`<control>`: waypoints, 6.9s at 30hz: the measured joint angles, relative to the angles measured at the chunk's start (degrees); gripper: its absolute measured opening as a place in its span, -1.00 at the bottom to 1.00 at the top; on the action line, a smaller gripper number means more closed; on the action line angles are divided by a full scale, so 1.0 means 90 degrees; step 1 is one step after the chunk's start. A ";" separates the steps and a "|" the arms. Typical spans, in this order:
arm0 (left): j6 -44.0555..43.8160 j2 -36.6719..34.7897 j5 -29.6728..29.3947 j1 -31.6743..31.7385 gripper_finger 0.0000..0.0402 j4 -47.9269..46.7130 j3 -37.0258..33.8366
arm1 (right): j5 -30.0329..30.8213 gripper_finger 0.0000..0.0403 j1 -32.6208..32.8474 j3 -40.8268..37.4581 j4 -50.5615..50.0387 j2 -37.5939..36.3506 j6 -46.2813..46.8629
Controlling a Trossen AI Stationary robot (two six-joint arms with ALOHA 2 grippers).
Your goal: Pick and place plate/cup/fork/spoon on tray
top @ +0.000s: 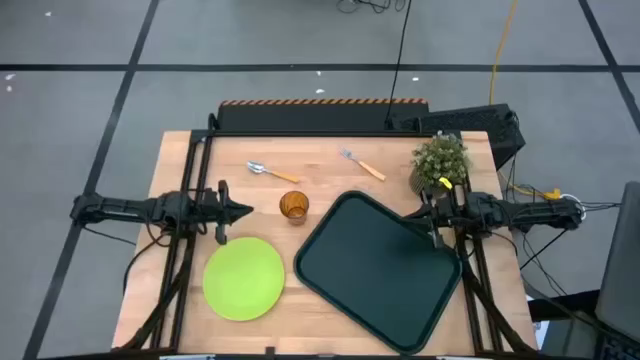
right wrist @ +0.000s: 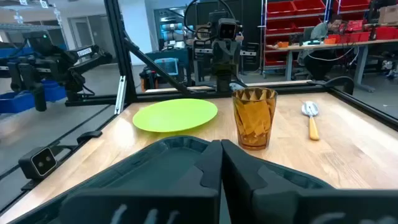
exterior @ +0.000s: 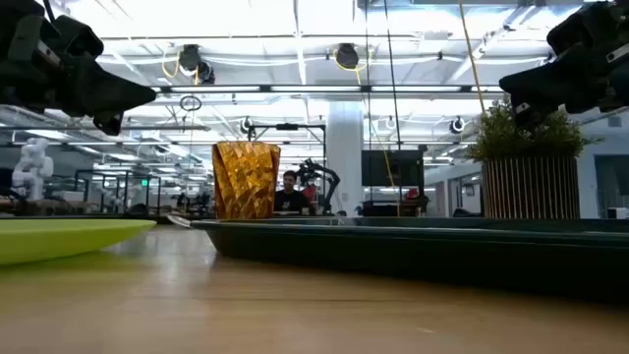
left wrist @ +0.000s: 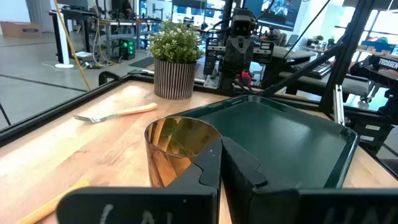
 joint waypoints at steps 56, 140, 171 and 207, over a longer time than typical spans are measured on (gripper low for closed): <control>0.0002 -0.0001 -0.0001 0.0001 -0.95 0.0001 0.0000 | 0.0002 -1.00 0.0000 0.0000 0.0005 0.0002 -0.0114; 0.0712 0.8153 -0.2372 0.0298 -0.41 -0.6700 0.9299 | 0.1017 0.04 0.0000 0.2824 0.0831 0.3874 -0.0544; -0.0316 0.8369 0.0684 0.0928 -0.41 -0.8468 0.6788 | 0.1008 0.04 0.0000 0.2837 0.0578 0.4522 -0.0477; -0.0670 0.8369 0.2674 0.0704 -0.41 -0.6085 0.4472 | 0.1005 0.04 0.0000 0.2834 0.0441 0.4522 -0.0488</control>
